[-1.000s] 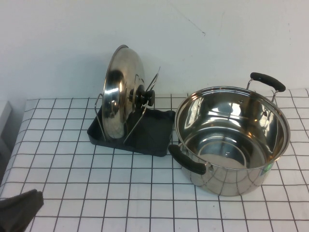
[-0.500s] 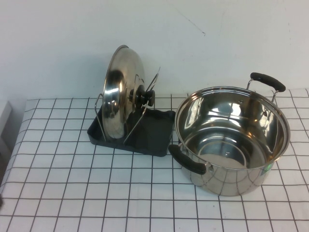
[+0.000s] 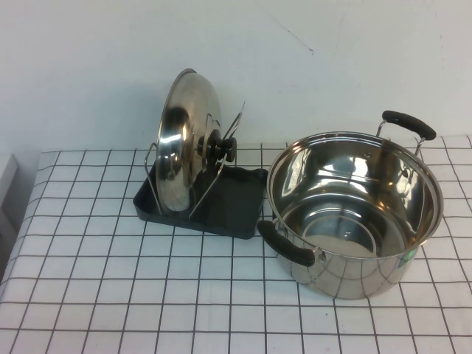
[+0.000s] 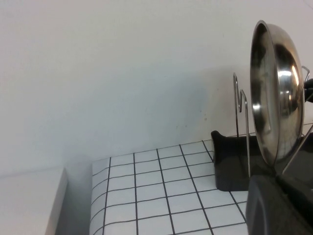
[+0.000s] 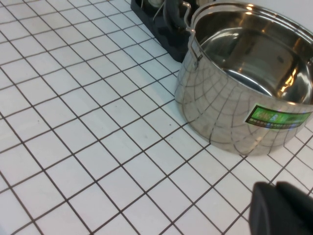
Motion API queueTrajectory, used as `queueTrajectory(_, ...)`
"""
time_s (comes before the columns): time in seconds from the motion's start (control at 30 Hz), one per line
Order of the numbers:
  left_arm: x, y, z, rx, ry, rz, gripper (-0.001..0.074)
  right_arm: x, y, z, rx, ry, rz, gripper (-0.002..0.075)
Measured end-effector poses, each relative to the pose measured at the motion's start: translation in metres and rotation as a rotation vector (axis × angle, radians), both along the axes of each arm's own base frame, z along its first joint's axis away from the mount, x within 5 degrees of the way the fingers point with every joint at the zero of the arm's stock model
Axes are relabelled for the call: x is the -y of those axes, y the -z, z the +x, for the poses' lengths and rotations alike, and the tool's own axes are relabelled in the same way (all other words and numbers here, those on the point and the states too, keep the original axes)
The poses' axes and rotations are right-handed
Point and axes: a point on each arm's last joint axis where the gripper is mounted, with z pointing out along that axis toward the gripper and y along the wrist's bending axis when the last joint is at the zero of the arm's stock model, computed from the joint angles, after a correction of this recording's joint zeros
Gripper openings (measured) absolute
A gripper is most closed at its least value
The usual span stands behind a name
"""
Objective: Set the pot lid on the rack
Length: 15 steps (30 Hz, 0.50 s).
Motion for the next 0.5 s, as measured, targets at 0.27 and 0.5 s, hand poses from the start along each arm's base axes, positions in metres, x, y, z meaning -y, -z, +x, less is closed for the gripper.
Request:
queueTrajectory(0.27,-0.001,0.000,0.000,0.000,-0.010,0.014,-0.0001,0.000,0.000,0.000,0.001,0.000,0.000,-0.0001)
queueTrajectory(0.5,-0.001,0.012,-0.001,-0.148,-0.021,-0.042,-0.0001,0.000,0.000,0.000,0.001,0.000,0.000,-0.0001)
